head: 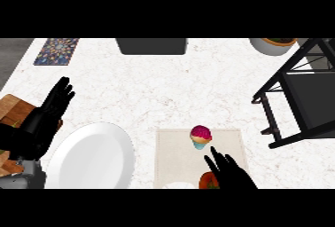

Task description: Pick the tomato from the placemat and place it in the tiered shelf

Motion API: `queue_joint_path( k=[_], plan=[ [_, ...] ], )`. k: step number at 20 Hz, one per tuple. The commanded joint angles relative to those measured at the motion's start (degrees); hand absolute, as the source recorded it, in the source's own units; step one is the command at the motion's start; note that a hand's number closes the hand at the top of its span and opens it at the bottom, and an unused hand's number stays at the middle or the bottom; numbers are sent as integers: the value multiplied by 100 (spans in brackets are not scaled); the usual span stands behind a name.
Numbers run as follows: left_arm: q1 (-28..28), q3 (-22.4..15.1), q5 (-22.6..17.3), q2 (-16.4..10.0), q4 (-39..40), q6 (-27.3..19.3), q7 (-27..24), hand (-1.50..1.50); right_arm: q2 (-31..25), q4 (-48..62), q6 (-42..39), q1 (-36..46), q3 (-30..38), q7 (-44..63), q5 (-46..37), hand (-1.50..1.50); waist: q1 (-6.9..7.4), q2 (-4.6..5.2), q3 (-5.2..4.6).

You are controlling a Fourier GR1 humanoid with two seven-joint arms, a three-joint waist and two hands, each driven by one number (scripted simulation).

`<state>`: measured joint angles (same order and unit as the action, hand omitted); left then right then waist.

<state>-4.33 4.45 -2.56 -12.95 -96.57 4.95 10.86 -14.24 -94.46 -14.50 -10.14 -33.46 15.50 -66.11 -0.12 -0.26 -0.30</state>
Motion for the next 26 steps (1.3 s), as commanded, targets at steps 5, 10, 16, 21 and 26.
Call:
queue_joint_path(
  k=[5, 10, 16, 21, 26],
  plan=[
    [-76, -60, 121, 195, 46, -50, 81, 0, -149, 550, 1213, -232, 129, -482, -331, 150, -15, 20, 31],
    [54, 23, 154, 100, 51, 77, -173, 0, -109, 1249, 2165, 321, 362, -948, -687, 150, 19, 25, 33],
    [360, -55, 169, 266, -60, 57, -262, 0, -253, 175, 2343, 161, 480, -1070, -632, 150, 0, 11, 30],
    [114, -151, 354, 230, -105, -33, -37, 0, 125, -877, 2452, -65, 284, -1251, -116, 150, -54, 0, 31],
    [199, 72, 281, 186, 36, -68, -133, 0, 401, -1787, 2585, -1674, 422, 59, -113, 150, -281, -9, 16]
  ],
)
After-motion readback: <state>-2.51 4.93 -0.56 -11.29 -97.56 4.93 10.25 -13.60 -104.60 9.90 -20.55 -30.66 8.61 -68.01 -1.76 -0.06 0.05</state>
